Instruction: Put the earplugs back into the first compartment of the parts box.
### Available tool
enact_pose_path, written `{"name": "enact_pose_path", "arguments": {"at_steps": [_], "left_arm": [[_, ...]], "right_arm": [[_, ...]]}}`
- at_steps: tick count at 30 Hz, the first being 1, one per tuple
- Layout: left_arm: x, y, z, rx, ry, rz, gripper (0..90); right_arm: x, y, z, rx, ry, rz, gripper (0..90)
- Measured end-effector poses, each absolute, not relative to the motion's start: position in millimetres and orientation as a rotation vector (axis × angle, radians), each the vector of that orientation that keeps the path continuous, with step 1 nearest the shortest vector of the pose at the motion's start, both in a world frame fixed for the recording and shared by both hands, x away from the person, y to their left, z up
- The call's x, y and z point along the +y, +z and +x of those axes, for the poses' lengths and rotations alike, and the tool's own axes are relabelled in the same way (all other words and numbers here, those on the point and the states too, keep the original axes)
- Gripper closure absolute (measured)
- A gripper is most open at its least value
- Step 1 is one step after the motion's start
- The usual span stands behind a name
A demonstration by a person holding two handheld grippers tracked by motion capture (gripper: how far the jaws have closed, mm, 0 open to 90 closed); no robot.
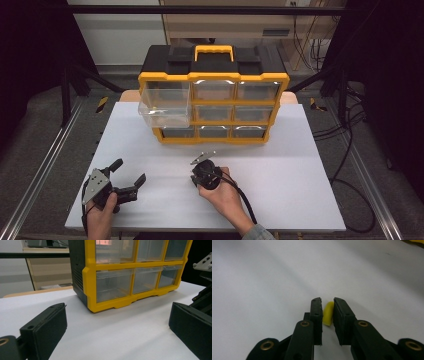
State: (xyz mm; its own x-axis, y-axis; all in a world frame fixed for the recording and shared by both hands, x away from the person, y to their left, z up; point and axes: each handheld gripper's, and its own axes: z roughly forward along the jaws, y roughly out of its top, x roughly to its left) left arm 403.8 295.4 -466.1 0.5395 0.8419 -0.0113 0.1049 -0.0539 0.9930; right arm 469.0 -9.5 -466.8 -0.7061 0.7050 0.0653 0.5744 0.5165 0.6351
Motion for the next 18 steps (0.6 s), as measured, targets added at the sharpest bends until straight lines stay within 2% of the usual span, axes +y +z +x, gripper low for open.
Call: {"name": "enact_pose_path", "arguments": {"at_steps": [7,18], "left_arm": [[295,-466,403,0.845,0.735,1.521,1.2],[296,-466,403,0.845,0.737,1.519,1.2]], "right_arm": [[-12,-467,471,2.571,0.964,1.046,83.7],[-36,-452,469,2.464,1.160,1.030,84.4]]}}
